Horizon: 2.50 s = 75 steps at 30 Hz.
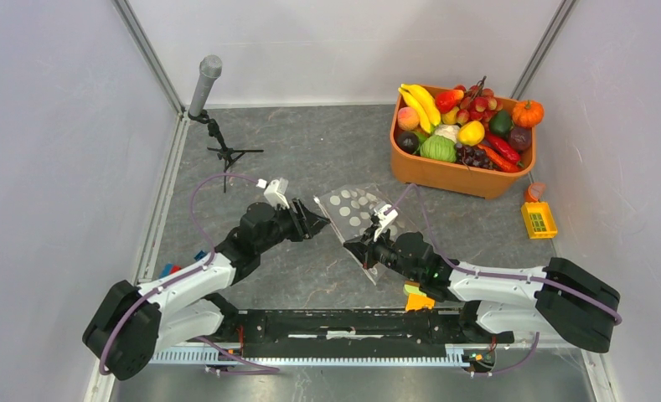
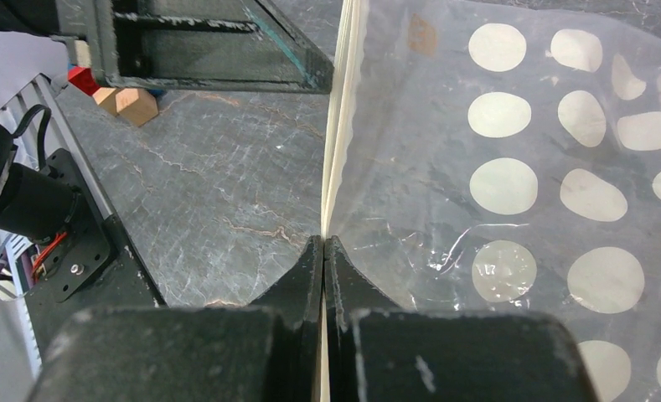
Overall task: Place the food in the zip-top bag and seal the zipper
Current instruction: Pick up the zipper food storage bag at the center of the board, then open the zipper of the food storage bag at the center of the board.
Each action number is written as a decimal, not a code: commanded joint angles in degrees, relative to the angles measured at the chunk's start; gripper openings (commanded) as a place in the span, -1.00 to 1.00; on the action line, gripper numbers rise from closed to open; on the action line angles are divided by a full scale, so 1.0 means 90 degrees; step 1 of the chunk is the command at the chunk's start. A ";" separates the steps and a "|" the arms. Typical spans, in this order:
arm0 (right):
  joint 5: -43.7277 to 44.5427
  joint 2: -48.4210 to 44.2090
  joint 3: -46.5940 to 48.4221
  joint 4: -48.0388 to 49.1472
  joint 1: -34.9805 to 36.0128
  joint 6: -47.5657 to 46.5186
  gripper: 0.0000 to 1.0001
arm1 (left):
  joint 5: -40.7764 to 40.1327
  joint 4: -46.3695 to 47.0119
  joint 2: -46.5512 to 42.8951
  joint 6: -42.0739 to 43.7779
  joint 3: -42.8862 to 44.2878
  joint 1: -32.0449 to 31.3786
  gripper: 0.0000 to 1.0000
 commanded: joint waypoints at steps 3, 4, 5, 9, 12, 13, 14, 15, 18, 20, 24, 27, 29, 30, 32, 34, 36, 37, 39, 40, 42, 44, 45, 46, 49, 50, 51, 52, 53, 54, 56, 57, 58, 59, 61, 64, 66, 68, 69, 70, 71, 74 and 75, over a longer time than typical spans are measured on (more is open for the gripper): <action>0.0160 0.0129 0.0077 0.0057 0.0012 -0.0047 -1.00 | -0.0174 0.0201 -0.0308 -0.0057 0.0143 -0.0027 0.18; 0.0153 0.0145 0.0100 0.0054 0.0009 -0.0051 -1.00 | -0.0177 0.0201 -0.0311 -0.0040 0.0143 -0.0029 0.19; 0.0143 0.0157 0.0100 0.0052 0.0010 -0.0043 -1.00 | -0.0169 0.0201 -0.0288 -0.0021 0.0139 -0.0030 0.20; 0.0091 0.0164 0.0097 0.0096 0.0009 -0.0031 -1.00 | -0.0161 0.0198 -0.0127 -0.0013 0.0162 -0.0029 0.18; 0.0122 0.0146 0.0098 0.0105 0.0009 -0.0015 -1.00 | -0.0158 0.0195 0.0001 -0.0008 0.0173 -0.0030 0.15; 0.0123 0.0148 0.0095 0.0113 0.0009 -0.0007 -1.00 | -0.0167 0.0193 0.0028 -0.0008 0.0173 -0.0022 0.16; 0.0101 0.0148 0.0095 0.0108 0.0009 -0.0011 -1.00 | -0.0161 0.0200 0.0046 -0.0008 0.0182 -0.0025 0.15; 0.0087 0.0151 0.0103 0.0126 0.0007 -0.0010 -1.00 | -0.0166 0.0200 0.0055 0.0002 0.0190 -0.0029 0.13; 0.0031 0.0166 0.0105 0.0146 0.0011 -0.0021 -1.00 | -0.0175 0.0198 0.0088 0.0012 0.0201 -0.0030 0.09; -0.0006 0.0176 0.0113 0.0149 0.0011 -0.0036 -1.00 | -0.0181 0.0201 0.0111 0.0012 0.0202 -0.0022 0.09; -0.0083 0.0175 0.0116 0.0159 0.0007 -0.0095 -1.00 | -0.0206 0.0201 0.0200 0.0021 0.0212 -0.0030 0.06; -0.0124 0.0175 0.0127 0.0141 0.0008 -0.0151 -1.00 | -0.0216 0.0199 0.0290 0.0026 0.0231 -0.0030 0.02; -0.0061 0.0146 0.0105 0.0154 0.0004 -0.0158 -1.00 | -0.0226 0.0201 0.0353 0.0030 0.0240 -0.0030 -0.01; -0.0041 0.0141 0.0095 0.0160 0.0010 -0.0152 -1.00 | -0.0221 0.0201 0.0378 0.0029 0.0241 -0.0030 -0.01; -0.0044 0.0116 0.0082 0.0175 0.0011 -0.0171 -1.00 | -0.0212 0.0199 0.0414 0.0020 0.0258 -0.0029 0.00; -0.0068 0.0136 0.0097 0.0160 0.0012 -0.0207 -1.00 | -0.0170 0.0236 0.0423 0.0029 0.0268 -0.0030 -0.02; -0.0121 0.0173 0.0115 0.0147 0.0023 -0.0248 -1.00 | -0.0157 0.0232 0.0436 0.0031 0.0285 -0.0027 -0.04; -0.0146 0.0201 0.0146 0.0141 0.0025 -0.0272 -1.00 | -0.0143 0.0233 0.0458 0.0036 0.0290 -0.0030 -0.04; -0.0153 0.0228 0.0167 0.0173 0.0038 -0.0294 -1.00 | -0.0131 0.0180 0.0547 0.0050 0.0327 -0.0030 -0.03; -0.0144 0.0233 0.0168 0.0186 0.0057 -0.0322 -1.00 | -0.0119 0.0162 0.0593 0.0065 0.0353 -0.0030 -0.03; -0.0098 0.0247 0.0164 0.0217 0.0095 -0.0346 -1.00 | -0.0054 0.0162 0.0738 0.0080 0.0399 -0.0030 -0.03; -0.0016 0.0230 0.0168 0.0225 0.0124 -0.0357 -1.00 | -0.0001 0.0157 0.0850 0.0087 0.0443 -0.0030 -0.03; 0.0024 0.0216 0.0168 0.0234 0.0131 -0.0349 -1.00 | 0.0022 0.0157 0.0898 0.0097 0.0458 -0.0030 -0.03; 0.0068 0.0208 0.0160 0.0252 0.0141 -0.0343 -1.00 | 0.0030 0.0157 0.0949 0.0109 0.0475 -0.0030 -0.04; 0.0117 0.0222 0.0136 0.0288 0.0161 -0.0334 -1.00 | 0.0042 0.0161 0.1035 0.0119 0.0494 -0.0030 -0.04; 0.0132 0.0239 0.0150 0.0292 0.0162 -0.0327 -1.00 | 0.0073 0.0157 0.1071 0.0119 0.0509 -0.0039 -0.04; 0.0131 0.0257 0.0145 0.0292 0.0166 -0.0317 -1.00 | 0.0091 0.0157 0.1096 0.0129 0.0522 -0.0040 -0.04; 0.0152 0.0272 0.0149 0.0306 0.0173 -0.0312 -1.00 | 0.0108 0.0162 0.1137 0.0129 0.0533 -0.0049 -0.05; 0.0182 0.0262 0.0132 0.0332 0.0166 -0.0277 -1.00 | 0.0115 0.0162 0.1173 0.0136 0.0551 -0.0059 -0.05; 0.0255 0.0246 0.0116 0.0379 0.0168 -0.0223 -1.00 | 0.0134 0.0160 0.1211 0.0142 0.0562 -0.0076 -0.06; 0.0362 0.0192 0.0005 0.0584 0.0171 -0.0100 -1.00 | 0.0164 0.0162 0.1272 0.0167 0.0590 -0.0097 -0.08; 0.0399 0.0162 -0.0043 0.0677 0.0166 -0.0022 -1.00 | 0.0165 0.0167 0.1302 0.0168 0.0601 -0.0122 -0.14; 0.0420 0.0139 -0.0092 0.0782 0.0170 0.0034 -1.00 | 0.0165 0.0199 0.1323 0.0163 0.0606 -0.0144 -0.16; 0.0457 0.0121 -0.0126 0.0866 0.0166 0.0115 -1.00 | 0.0160 0.0273 0.1349 0.0135 0.0593 -0.0205 -0.16; 0.0537 0.0101 -0.0202 0.1084 0.0178 0.0274 -1.00 | 0.0040 0.0397 0.1422 0.0038 0.0601 -0.0377 -0.17; 0.0705 0.0090 -0.0342 0.1393 0.0184 0.0483 -1.00 | -0.0164 0.0503 0.1499 0.0013 0.0660 -0.0701 -0.16; 0.0783 0.0046 -0.0377 0.1430 0.0177 0.0541 -1.00 | -0.0220 0.0606 0.1506 -0.0015 0.0615 -0.0743 -0.22; 0.0882 -0.0050 -0.0435 0.1441 0.0181 0.0601 -1.00 | -0.0305 0.0638 0.1438 -0.0027 0.0556 -0.0743 -0.41; 0.0907 -0.0091 -0.0454 0.1444 0.0184 0.0611 -1.00 | -0.0326 0.0657 0.1392 -0.0027 0.0523 -0.0743 -0.52; 0.0909 -0.0118 -0.0461 0.1435 0.0179 0.0619 -1.00 | -0.0333 0.0697 0.1332 -0.0027 0.0493 -0.0741 -0.60; 0.0928 -0.0146 -0.0463 0.1392 0.0179 0.0611 -1.00 | -0.0324 0.0767 0.1282 -0.0027 0.0470 -0.0743 -0.69; 0.0887 -0.0193 -0.0418 0.1259 0.0185 0.0560 -1.00 | -0.0281 0.0791 0.1126 0.0017 0.0473 -0.0743 -0.95; 0.0844 -0.0191 -0.0325 0.1086 0.0190 0.0506 -1.00 | -0.0259 0.0766 0.1084 0.0071 0.0489 -0.0743 -0.95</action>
